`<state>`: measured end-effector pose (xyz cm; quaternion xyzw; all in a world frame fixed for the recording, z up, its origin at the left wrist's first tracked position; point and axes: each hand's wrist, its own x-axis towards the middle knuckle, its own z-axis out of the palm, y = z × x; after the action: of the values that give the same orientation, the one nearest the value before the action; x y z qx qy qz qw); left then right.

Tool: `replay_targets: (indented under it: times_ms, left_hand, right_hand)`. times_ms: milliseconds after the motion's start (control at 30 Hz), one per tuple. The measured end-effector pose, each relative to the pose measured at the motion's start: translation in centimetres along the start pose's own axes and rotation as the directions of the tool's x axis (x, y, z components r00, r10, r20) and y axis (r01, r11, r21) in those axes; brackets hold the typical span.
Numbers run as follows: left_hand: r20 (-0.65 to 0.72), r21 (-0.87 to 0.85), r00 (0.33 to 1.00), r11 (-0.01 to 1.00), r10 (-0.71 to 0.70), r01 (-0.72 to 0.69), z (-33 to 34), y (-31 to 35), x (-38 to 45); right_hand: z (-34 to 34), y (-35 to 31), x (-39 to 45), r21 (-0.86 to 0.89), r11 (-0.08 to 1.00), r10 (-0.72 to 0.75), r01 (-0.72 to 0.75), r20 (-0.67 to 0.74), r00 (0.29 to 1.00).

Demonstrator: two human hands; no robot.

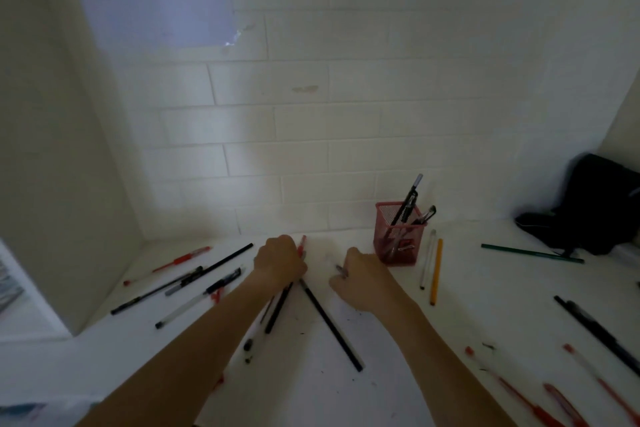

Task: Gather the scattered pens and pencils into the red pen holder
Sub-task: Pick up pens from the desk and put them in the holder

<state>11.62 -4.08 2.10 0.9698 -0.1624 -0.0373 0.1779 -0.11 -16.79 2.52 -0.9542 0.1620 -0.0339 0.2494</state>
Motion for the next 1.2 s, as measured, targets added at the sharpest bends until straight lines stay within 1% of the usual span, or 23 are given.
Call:
replay_targets:
  times_ms: [33, 100, 167, 200, 267, 333, 433, 500, 600, 667, 700, 733, 833, 900, 967, 1033, 1067, 1167, 1200]
  left_hand:
    - [0.018, -0.006, 1.000, 1.000, -0.014, 0.014, -0.1, 0.2, 0.0]
    - [0.039, -0.015, 0.999, 0.999, -0.028, 0.028, -0.1, 0.5, 0.2]
    - [0.044, -0.017, 0.999, 1.000, -0.025, 0.026, -0.3, 0.7, 0.3]
    - [0.038, -0.017, 0.999, 1.000, -0.023, 0.024, -0.2, 0.7, 0.4]
    - [0.023, -0.023, 0.999, 0.999, -0.032, 0.033, -0.3, 0.9, 0.5]
    - [0.014, -0.042, 0.999, 0.998, -0.043, 0.043, -0.6, 1.1, 0.4]
    - [-0.002, -0.045, 0.999, 0.998, -0.054, 0.054, -0.5, 1.4, 0.4]
    - [-0.016, -0.073, 0.997, 0.995, -0.075, 0.074, -0.4, 1.7, 0.5]
    - [-0.004, -0.180, 0.997, 0.980, -0.082, 0.080, -1.0, 2.7, 0.7]
    - [-0.013, -0.308, 0.996, 0.948, -0.092, 0.083, -1.4, 3.2, 0.9]
    - [-0.011, -0.354, 0.995, 0.931, -0.102, 0.092, -1.7, 3.4, 0.8]
    - [-0.033, -0.356, 0.993, 0.930, -0.111, 0.092, -1.9, 3.4, 0.7]
    - [-0.069, -0.174, 0.993, 0.982, -0.092, 0.079, -2.8, 2.8, -0.3]
    - [0.008, -0.027, 0.998, 0.998, -0.058, 0.058, -3.4, 1.8, -1.4]
    - [0.150, 0.105, 0.989, 0.994, 0.003, -0.019, -3.9, 1.0, -2.7]
    - [0.291, 0.130, 0.957, 0.991, -0.009, -0.030, -3.7, 0.5, -3.4]
    - [0.325, 0.132, 0.946, 0.991, -0.019, -0.025, -3.5, 0.3, -3.6]
    - [0.329, 0.178, 0.944, 0.983, -0.016, -0.045, -2.9, 0.5, -4.0]
    - [0.330, 0.148, 0.944, 0.988, -0.016, -0.035, -2.7, 0.6, -3.8]
  right_hand:
    - [0.0, -0.3, -0.1, 0.039, 0.999, 0.008, -0.009, 0.026, 1.000]
    - [0.1, -1.0, -0.5, 0.081, 0.996, 0.011, -0.021, 0.125, 0.992]
    - [0.7, -1.7, -1.0, 0.047, 0.999, -0.010, 0.001, 0.197, 0.980]
    - [1.2, -1.9, -1.1, 0.021, 1.000, -0.016, 0.012, 0.205, 0.979]
    - [2.3, -2.1, -0.9, -0.013, 1.000, -0.006, 0.008, 0.171, 0.985]
    - [2.8, -2.2, -0.7, -0.016, 0.999, 0.032, -0.031, 0.122, 0.992]
    - [2.3, -2.1, -0.7, 0.040, 0.995, 0.089, -0.091, 0.037, 0.995]
    - [1.6, -1.8, -0.5, 0.136, 0.983, 0.127, -0.125, -0.007, 0.992]
    - [0.5, -1.0, 0.1, 0.377, 0.912, 0.208, -0.163, -0.083, 0.974]
    - [0.1, -0.5, 0.4, 0.457, 0.876, 0.235, -0.156, -0.122, 0.964]
    - [0.0, -0.3, 0.4, 0.492, 0.860, 0.224, -0.135, -0.127, 0.966]
    - [0.0, -0.2, 0.5, 0.518, 0.847, 0.210, -0.122, -0.116, 0.971]
    - [0.5, 0.2, 1.0, 0.515, 0.852, 0.176, -0.090, -0.121, 0.977]
    - [1.1, 0.5, 1.4, 0.453, 0.887, 0.167, -0.092, -0.130, 0.977]
    - [1.5, 0.7, 1.5, 0.416, 0.903, 0.166, -0.112, -0.094, 0.982]
    - [1.9, 0.7, 1.3, 0.379, 0.916, 0.172, -0.135, -0.064, 0.983]
    - [2.1, 0.7, 1.2, 0.361, 0.921, 0.175, -0.145, -0.052, 0.983]
    - [2.6, 0.4, 1.0, 0.351, 0.918, 0.201, -0.184, -0.013, 0.979]
    - [2.7, 0.4, 1.1, 0.362, 0.911, 0.215, -0.200, -0.001, 0.977]
